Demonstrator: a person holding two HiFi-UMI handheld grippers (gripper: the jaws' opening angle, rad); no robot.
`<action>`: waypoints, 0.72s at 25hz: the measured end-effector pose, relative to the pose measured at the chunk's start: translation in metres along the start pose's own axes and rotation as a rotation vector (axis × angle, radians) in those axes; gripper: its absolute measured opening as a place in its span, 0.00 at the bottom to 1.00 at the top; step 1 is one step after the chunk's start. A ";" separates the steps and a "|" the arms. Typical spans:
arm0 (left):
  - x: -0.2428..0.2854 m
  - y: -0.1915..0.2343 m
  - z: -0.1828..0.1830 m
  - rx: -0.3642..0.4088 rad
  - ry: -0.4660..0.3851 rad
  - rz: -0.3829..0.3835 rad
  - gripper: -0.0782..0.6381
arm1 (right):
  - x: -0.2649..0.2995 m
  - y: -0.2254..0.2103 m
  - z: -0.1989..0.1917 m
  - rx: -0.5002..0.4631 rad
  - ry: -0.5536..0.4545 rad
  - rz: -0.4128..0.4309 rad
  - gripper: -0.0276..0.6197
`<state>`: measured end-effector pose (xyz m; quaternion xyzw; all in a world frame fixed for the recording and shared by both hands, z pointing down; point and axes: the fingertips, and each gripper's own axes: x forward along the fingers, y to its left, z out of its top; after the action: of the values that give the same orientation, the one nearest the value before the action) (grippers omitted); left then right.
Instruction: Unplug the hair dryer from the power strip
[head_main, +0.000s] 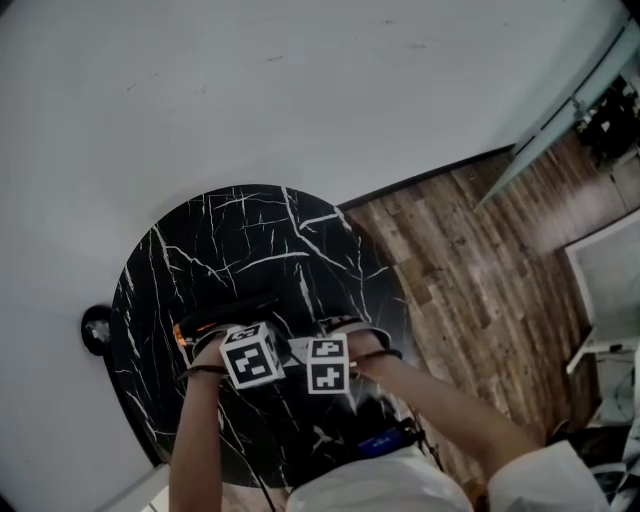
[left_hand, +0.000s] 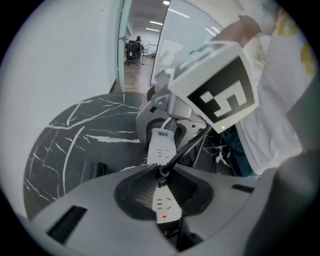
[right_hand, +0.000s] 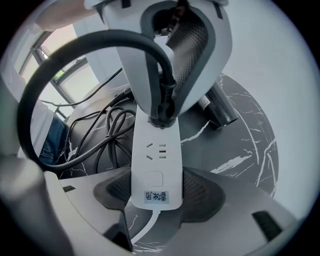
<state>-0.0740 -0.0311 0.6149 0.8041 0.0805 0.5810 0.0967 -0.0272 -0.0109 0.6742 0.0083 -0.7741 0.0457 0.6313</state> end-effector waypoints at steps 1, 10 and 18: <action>-0.002 0.004 0.003 -0.020 -0.014 -0.048 0.18 | 0.000 0.000 0.000 0.004 -0.001 0.001 0.45; -0.005 0.000 0.009 0.020 0.022 -0.047 0.18 | 0.000 -0.001 0.000 0.013 0.000 0.004 0.45; 0.001 -0.004 0.002 0.029 0.005 0.080 0.18 | 0.000 -0.001 -0.001 0.007 -0.003 0.001 0.45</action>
<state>-0.0716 -0.0271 0.6144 0.8067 0.0569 0.5850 0.0616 -0.0266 -0.0114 0.6741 0.0101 -0.7749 0.0486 0.6301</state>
